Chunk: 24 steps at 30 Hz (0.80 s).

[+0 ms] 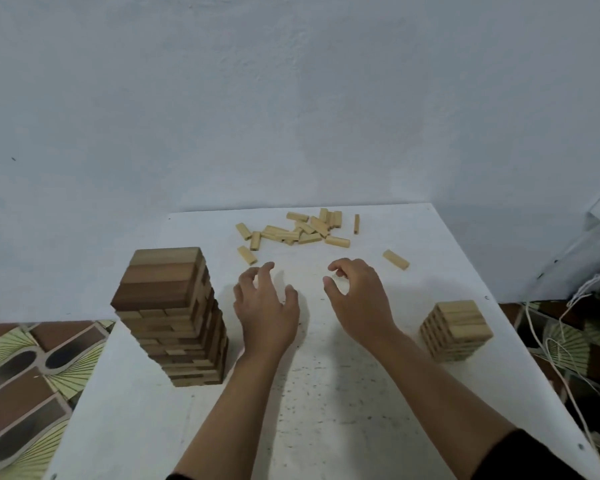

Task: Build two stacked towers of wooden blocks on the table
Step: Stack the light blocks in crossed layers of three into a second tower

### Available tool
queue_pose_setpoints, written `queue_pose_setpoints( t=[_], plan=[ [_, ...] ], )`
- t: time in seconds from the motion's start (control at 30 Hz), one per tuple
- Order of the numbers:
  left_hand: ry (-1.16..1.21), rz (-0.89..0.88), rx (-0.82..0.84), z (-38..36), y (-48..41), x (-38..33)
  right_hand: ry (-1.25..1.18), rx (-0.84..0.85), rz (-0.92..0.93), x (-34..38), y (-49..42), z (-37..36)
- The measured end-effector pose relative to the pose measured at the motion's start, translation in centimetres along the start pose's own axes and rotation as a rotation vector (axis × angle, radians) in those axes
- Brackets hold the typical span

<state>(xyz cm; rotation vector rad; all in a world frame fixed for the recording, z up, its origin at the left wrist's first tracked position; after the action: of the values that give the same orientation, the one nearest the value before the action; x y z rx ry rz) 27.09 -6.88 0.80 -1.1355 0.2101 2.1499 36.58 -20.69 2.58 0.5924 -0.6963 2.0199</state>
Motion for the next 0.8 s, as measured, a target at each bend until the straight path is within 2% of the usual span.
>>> queue_pose_setpoints(
  t=[0.17,0.43,0.63,0.8],
  plan=[
    [-0.18,0.061,0.093,-2.1,-2.8,0.5,0.135,-0.025,0.004,-0.3,-3.1,-2.0],
    [-0.342,0.134,0.197,-3.9,-4.6,1.6,0.369,0.168,0.134,0.0,-7.3,-5.2],
    [-0.319,-0.012,0.187,-3.8,-2.3,1.7,0.465,0.321,0.146,-0.3,-8.7,-7.2],
    [-0.329,-0.169,0.145,-3.6,0.6,2.4,0.527,0.27,0.158,-0.1,-8.7,-7.5]
  ],
)
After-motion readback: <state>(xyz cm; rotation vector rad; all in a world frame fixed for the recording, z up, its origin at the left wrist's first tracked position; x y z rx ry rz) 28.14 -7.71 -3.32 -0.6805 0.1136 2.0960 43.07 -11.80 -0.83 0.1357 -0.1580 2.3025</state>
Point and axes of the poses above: each hand's wrist, its own y-axis away from the middle knuckle, its own z-axis out of the back of the hand, x = y × z, the point moved 5 cm from there along -y, towards the middle knuckle, and after that the axes turned 4 degrees about y, right-handed, at the moved point
